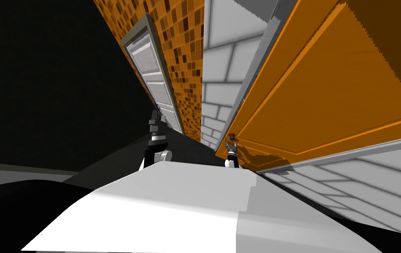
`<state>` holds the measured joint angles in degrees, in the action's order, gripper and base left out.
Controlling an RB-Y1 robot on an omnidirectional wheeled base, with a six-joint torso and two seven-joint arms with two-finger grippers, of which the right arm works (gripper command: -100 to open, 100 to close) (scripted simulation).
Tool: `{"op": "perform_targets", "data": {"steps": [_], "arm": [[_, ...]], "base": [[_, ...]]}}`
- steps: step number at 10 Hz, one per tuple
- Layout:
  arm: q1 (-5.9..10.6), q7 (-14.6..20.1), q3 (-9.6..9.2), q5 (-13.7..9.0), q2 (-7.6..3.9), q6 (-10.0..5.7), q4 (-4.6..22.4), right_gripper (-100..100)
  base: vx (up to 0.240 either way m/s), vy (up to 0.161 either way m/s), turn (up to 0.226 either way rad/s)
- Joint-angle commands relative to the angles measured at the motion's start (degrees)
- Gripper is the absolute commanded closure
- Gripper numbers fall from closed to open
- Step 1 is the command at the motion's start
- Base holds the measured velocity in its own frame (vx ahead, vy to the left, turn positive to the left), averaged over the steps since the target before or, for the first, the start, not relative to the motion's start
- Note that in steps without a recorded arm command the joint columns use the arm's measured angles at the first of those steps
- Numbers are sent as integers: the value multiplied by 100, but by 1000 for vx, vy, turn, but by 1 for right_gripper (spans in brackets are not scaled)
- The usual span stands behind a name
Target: Pull the door open
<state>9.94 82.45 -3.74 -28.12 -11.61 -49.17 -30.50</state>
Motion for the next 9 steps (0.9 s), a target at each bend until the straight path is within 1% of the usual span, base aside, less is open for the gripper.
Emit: {"op": "perform_targets", "data": {"steps": [1,3,4,6,7,8,9], "arm": [[-73,196,19,-25,-180,-63,47,-100],[-159,418,47,-60,-406,-103,85,-100],[-159,418,47,-60,-406,-103,117,-100],[-159,418,47,-60,-406,-103,85,-100],[-220,575,65,-85,-566,-131,112,-100],[-220,575,65,-85,-566,-131,39,-100],[-220,575,65,-85,-566,-131,31,-100]], "base": [[173,5,106],[171,-37,116],[126,-15,30],[32,4,-13],[96,-19,90],[117,-27,58],[55,-15,10]]}}
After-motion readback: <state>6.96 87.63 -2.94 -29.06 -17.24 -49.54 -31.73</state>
